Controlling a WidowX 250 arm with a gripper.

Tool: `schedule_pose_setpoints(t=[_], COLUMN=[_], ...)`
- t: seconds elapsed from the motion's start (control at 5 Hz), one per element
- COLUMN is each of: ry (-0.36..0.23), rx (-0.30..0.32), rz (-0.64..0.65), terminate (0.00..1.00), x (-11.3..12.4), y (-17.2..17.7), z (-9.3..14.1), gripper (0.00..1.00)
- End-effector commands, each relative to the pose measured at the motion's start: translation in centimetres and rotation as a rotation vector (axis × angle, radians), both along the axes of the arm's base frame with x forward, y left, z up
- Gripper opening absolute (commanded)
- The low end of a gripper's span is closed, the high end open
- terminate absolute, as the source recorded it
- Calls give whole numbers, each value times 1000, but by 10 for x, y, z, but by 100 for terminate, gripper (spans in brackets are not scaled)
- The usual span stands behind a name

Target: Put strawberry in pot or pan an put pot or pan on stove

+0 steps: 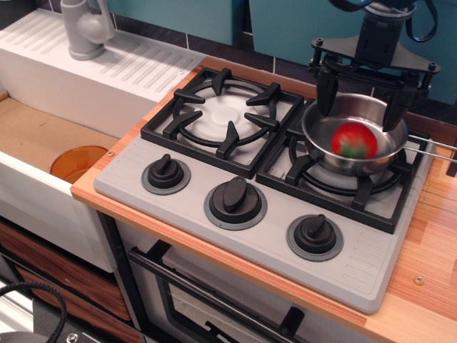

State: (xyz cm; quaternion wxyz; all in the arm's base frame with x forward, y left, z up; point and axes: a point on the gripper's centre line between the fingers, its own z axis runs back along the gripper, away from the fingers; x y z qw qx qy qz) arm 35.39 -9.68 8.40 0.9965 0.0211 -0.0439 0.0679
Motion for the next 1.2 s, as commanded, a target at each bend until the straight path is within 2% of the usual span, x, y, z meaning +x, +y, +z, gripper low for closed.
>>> schedule_pose_setpoints(t=[0.0,0.2,0.4,1.0], ry=[5,30,32,-51], rx=[28,62,78,57], rz=[36,33,2,-65], terminate=[0,0,0,0], x=[-14,-23,-17,12], y=[-7,3,17,47], z=[41,68,77,40], gripper=[100,100,100,100])
